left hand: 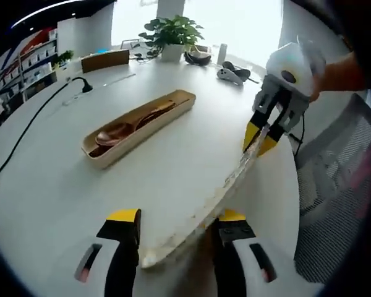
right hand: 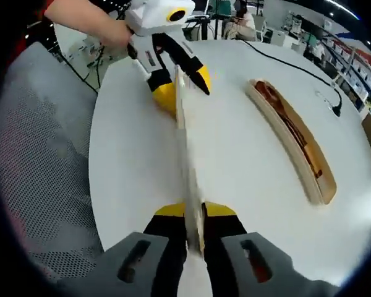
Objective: Arrange the utensils inside the cutlery case until each visible utensil rests in its matching compartment.
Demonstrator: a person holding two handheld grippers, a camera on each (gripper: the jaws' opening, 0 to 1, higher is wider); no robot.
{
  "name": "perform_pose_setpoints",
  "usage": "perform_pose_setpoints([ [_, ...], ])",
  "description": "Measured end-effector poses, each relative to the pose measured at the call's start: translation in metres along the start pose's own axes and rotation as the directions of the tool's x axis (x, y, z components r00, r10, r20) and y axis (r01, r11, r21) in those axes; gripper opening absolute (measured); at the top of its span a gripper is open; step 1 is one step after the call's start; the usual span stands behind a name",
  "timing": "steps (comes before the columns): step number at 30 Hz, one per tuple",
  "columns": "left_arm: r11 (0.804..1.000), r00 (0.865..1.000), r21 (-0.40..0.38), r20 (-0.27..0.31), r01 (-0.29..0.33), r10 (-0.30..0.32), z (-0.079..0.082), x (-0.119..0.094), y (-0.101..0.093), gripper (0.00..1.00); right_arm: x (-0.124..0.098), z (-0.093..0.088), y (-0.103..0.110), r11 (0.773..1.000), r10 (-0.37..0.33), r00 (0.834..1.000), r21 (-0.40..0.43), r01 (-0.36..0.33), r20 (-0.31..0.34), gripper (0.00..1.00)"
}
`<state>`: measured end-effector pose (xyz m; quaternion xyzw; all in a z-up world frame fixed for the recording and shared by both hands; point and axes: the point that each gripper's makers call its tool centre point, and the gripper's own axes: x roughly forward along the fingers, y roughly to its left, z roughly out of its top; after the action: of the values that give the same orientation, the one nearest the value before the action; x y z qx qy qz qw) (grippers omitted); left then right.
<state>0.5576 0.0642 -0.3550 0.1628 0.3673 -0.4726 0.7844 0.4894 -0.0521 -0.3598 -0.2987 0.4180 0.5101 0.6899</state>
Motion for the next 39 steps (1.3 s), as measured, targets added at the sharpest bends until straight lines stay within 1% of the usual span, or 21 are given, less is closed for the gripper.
perform_pose_setpoints([
  [1, 1.0, 1.0, 0.016, -0.005, -0.005, 0.005, -0.001, 0.0, 0.003, 0.49, -0.001, 0.002, -0.003, 0.989, 0.005, 1.0, -0.15, -0.007, -0.016, 0.02],
  [5, 0.995, 1.0, 0.099, 0.01, -0.02, 0.019, 0.002, 0.0, 0.004, 0.72, -0.005, 0.002, 0.016, 0.993, 0.104, 0.994, 0.056, -0.106, 0.046, 0.02],
  [7, 0.994, 1.0, 0.105, 0.018, 0.005, -0.007, 0.005, -0.002, -0.001, 0.72, -0.011, -0.002, 0.026, 0.965, 0.18, 0.982, 0.183, -0.186, 0.049, 0.02],
  [10, 0.975, 1.0, 0.22, 0.013, -0.008, 0.005, 0.009, -0.006, -0.001, 0.76, -0.016, 0.006, 0.032, 0.927, 0.224, 0.966, 0.278, -0.251, 0.127, 0.01],
  [11, 0.963, 1.0, 0.268, 0.025, -0.025, 0.019, 0.012, -0.008, 0.0, 0.78, -0.02, 0.008, 0.034, 0.91, 0.239, 0.959, 0.308, -0.277, 0.154, 0.01],
  [13, 0.903, 0.999, 0.429, 0.031, -0.033, 0.022, 0.016, -0.01, -0.008, 0.87, -0.027, 0.014, 0.034, 0.889, 0.256, 0.942, 0.332, -0.317, 0.216, 0.01],
  [16, 0.859, 1.0, 0.512, 0.002, 0.009, -0.011, 0.014, -0.009, -0.021, 0.88, -0.034, 0.016, 0.042, 0.816, 0.332, 0.915, 0.416, -0.401, 0.23, 0.01],
  [18, 0.83, 1.0, 0.558, -0.008, 0.022, -0.021, 0.015, -0.008, -0.026, 0.88, -0.043, 0.025, 0.047, 0.765, 0.383, 0.876, 0.431, -0.478, 0.292, 0.01],
  [19, 0.814, 1.0, 0.581, -0.015, 0.026, -0.021, 0.015, -0.009, -0.027, 0.86, -0.046, 0.023, 0.046, 0.741, 0.377, 0.878, 0.472, -0.477, 0.294, 0.01],
  [20, 0.799, 1.0, 0.6, -0.017, 0.025, -0.019, 0.016, -0.009, -0.029, 0.85, -0.052, 0.026, 0.051, 0.683, 0.425, 0.85, 0.506, -0.527, 0.312, 0.01],
  [21, 0.789, 1.0, 0.614, -0.018, 0.028, -0.021, 0.017, -0.01, -0.029, 0.83, -0.056, 0.027, 0.053, 0.654, 0.438, 0.834, 0.517, -0.552, 0.337, 0.01],
  [23, 0.756, 0.999, 0.653, -0.027, 0.032, -0.019, 0.02, -0.011, -0.03, 0.76, -0.063, 0.033, 0.056, 0.627, 0.458, 0.803, 0.502, -0.596, 0.381, 0.01],
  [24, 0.738, 0.998, 0.673, -0.052, 0.05, -0.02, 0.018, -0.012, -0.029, 0.72, -0.069, 0.038, 0.061, 0.552, 0.497, 0.768, 0.536, -0.638, 0.403, 0.01],
  [28, 0.729, 0.996, 0.68, -0.083, 0.075, -0.024, 0.017, -0.013, -0.027, 0.56, -0.073, 0.048, 0.052, 0.496, 0.481, 0.737, 0.546, -0.675, 0.474, 0.01],
  [29, 0.733, 0.994, 0.673, -0.1, 0.099, -0.043, 0.016, -0.015, -0.027, 0.56, -0.074, 0.045, 0.05, 0.5, 0.479, 0.739, 0.545, -0.673, 0.473, 0.01],
  [30, 0.763, 0.988, 0.631, -0.14, 0.144, -0.071, 0.01, -0.016, -0.03, 0.56, -0.074, 0.048, 0.05, 0.5, 0.477, 0.74, 0.545, -0.673, 0.475, 0.01],
  [31, 0.761, 0.988, 0.634, -0.138, 0.138, -0.064, 0.011, -0.017, -0.029, 0.55, -0.075, 0.052, 0.045, 0.491, 0.451, 0.738, 0.551, -0.675, 0.502, 0.01],
  [33, 0.751, 0.98, 0.633, -0.169, 0.186, -0.101, 0.007, -0.018, -0.033, 0.52, -0.08, 0.059, 0.037, 0.457, 0.417, 0.722, 0.559, -0.691, 0.551, 0.01],
  [35, 0.754, 0.981, 0.632, -0.174, 0.181, -0.09, 0.009, -0.017, -0.032, 0.5, -0.084, 0.063, 0.027, 0.417, 0.374, 0.718, 0.585, -0.696, 0.587, 0.02],
  [38, 0.771, 0.982, 0.612, -0.169, 0.174, -0.087, 0.013, -0.016, -0.027, 0.49, -0.081, 0.065, 0.01, 0.421, 0.289, 0.742, 0.615, -0.666, 0.606, 0.02],
  [39, 0.78, 0.982, 0.601, -0.164, 0.172, -0.09, 0.015, -0.014, -0.026, 0.49, -0.088, 0.07, 0.011, 0.378, 0.296, 0.708, 0.603, -0.703, 0.641, 0.02],
])
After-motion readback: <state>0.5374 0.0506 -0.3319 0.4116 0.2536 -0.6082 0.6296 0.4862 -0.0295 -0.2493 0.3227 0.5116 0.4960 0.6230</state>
